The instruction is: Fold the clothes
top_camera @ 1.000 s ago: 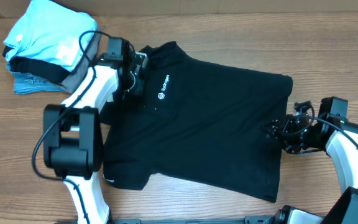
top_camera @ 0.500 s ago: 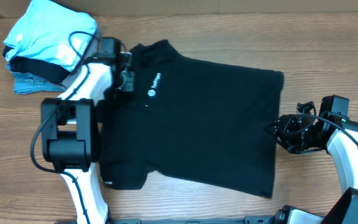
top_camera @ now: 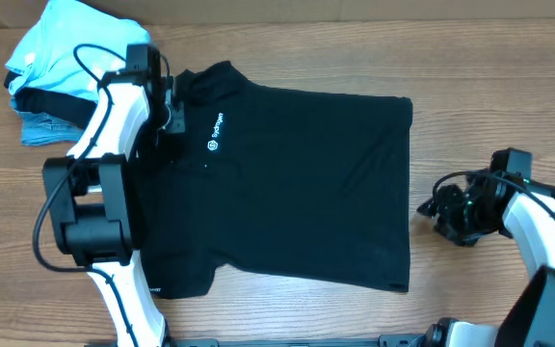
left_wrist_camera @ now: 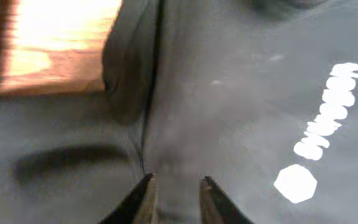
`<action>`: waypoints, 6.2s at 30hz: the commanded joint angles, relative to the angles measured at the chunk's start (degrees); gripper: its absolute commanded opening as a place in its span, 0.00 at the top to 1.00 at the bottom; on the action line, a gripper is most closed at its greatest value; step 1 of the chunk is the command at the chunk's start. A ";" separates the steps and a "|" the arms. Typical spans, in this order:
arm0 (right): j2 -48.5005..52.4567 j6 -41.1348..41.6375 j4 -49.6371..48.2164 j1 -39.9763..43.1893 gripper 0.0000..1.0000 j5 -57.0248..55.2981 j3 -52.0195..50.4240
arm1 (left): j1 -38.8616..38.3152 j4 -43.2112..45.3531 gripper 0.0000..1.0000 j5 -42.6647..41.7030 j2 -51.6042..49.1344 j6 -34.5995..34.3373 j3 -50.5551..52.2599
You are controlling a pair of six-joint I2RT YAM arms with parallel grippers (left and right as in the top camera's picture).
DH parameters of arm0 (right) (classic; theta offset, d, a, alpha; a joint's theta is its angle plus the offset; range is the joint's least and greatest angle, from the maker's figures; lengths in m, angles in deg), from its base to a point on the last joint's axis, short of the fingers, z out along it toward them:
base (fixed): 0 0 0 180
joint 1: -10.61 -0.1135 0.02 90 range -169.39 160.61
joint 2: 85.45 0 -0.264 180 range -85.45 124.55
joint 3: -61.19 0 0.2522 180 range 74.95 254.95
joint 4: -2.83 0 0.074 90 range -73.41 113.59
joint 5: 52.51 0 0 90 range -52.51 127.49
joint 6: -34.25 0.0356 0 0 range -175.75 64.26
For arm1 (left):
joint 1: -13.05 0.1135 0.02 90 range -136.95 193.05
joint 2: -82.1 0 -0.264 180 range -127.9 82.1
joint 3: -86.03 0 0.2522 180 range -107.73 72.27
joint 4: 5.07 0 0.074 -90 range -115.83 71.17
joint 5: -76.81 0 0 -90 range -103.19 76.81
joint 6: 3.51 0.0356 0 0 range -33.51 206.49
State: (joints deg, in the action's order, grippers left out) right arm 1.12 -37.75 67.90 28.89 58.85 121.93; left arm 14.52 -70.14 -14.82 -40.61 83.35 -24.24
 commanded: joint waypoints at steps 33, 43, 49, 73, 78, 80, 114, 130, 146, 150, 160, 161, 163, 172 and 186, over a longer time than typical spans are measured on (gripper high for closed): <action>-22.14 13.70 13.86 -0.33 0.44 2.67 -18.73 | -0.33 -43.34 0.40 4.09 39.39 -11.91 2.43; -21.81 19.82 2.97 -0.33 0.54 4.24 -26.45 | -0.33 -37.79 0.41 0.50 39.39 -11.69 16.94; -21.84 16.50 4.09 -0.33 0.91 5.51 -24.76 | -0.33 -36.72 0.45 -0.63 39.65 -12.13 22.40; -21.84 10.86 7.23 -0.33 0.95 5.75 -15.67 | -4.96 -13.68 0.43 -14.32 40.39 -27.65 52.81; -21.84 10.86 6.86 -0.33 0.95 5.77 -15.67 | -6.56 -11.32 0.40 -12.26 40.37 -28.17 57.11; -21.84 10.86 6.62 -0.33 0.95 5.77 -15.67 | -7.50 -9.55 0.40 -11.21 40.33 -28.61 58.45; -21.84 9.97 7.32 -0.33 0.95 7.30 -14.64 | -8.61 -3.21 0.92 -7.48 40.22 -41.88 61.68; -21.84 2.49 27.78 -0.33 0.96 1.81 2.78 | -8.66 -32.13 0.96 0.76 44.00 -31.91 39.63; -15.28 10.16 9.73 -0.33 0.96 4.55 6.97 | -8.70 -11.82 0.94 6.47 41.40 -19.96 32.28; -10.34 10.84 4.00 -0.35 0.96 7.43 6.97 | -8.70 -6.56 0.93 6.73 38.53 -16.90 32.26; 2.73 13.60 -12.15 -4.55 0.96 10.95 6.99 | -8.68 6.16 0.83 9.20 32.41 -13.62 32.26; 3.06 13.55 -12.96 -5.03 0.94 10.88 6.99 | -8.68 6.62 0.79 9.35 32.00 -13.62 32.26; 3.21 12.90 -14.73 -5.53 0.73 10.21 6.99 | -8.63 7.21 0.62 9.57 31.30 -13.62 32.26; 3.08 -0.50 -0.26 0.68 0.44 10.34 9.25 | -5.11 -5.16 0.35 9.66 31.45 -12.50 26.88; 3.08 -4.28 6.32 -3.98 0.43 5.70 6.45 | -6.60 -2.91 0.41 -5.27 27.36 -0.68 35.36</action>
State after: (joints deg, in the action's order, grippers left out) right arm 4.31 -41.09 74.63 25.57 65.21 128.90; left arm 9.37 -72.21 -14.71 -11.17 78.81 9.42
